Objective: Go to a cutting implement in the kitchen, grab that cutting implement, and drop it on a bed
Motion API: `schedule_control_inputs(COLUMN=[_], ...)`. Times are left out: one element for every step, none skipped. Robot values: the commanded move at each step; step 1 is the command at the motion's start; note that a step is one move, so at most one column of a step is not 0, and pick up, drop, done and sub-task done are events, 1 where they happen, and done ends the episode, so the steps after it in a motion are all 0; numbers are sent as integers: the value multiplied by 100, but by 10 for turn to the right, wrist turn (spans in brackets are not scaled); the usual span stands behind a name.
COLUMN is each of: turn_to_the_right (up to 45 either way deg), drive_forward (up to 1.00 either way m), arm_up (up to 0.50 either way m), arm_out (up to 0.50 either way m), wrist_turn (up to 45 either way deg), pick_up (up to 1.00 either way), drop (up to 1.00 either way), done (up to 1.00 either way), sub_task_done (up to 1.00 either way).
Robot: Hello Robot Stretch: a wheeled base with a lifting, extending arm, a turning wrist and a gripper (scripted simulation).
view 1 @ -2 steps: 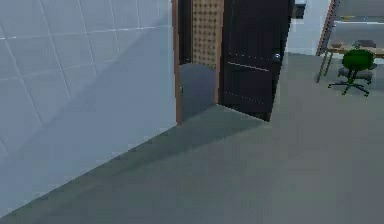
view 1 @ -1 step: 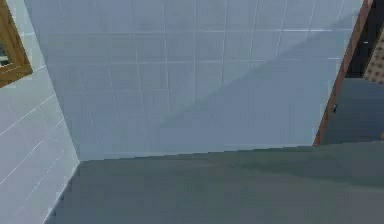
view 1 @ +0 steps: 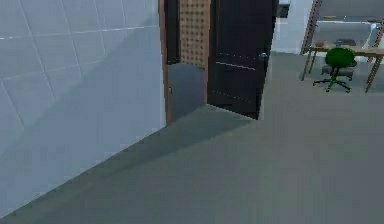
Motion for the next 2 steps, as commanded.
schedule_control_inputs(turn_to_the_right=[450,450], drive_forward=[0,0], arm_up=[0,0], arm_out=[0,0], wrist_turn=[0,0], pick_up=[0,0], drop=[0,0], done=[0,0], sub_task_done=[0,0])
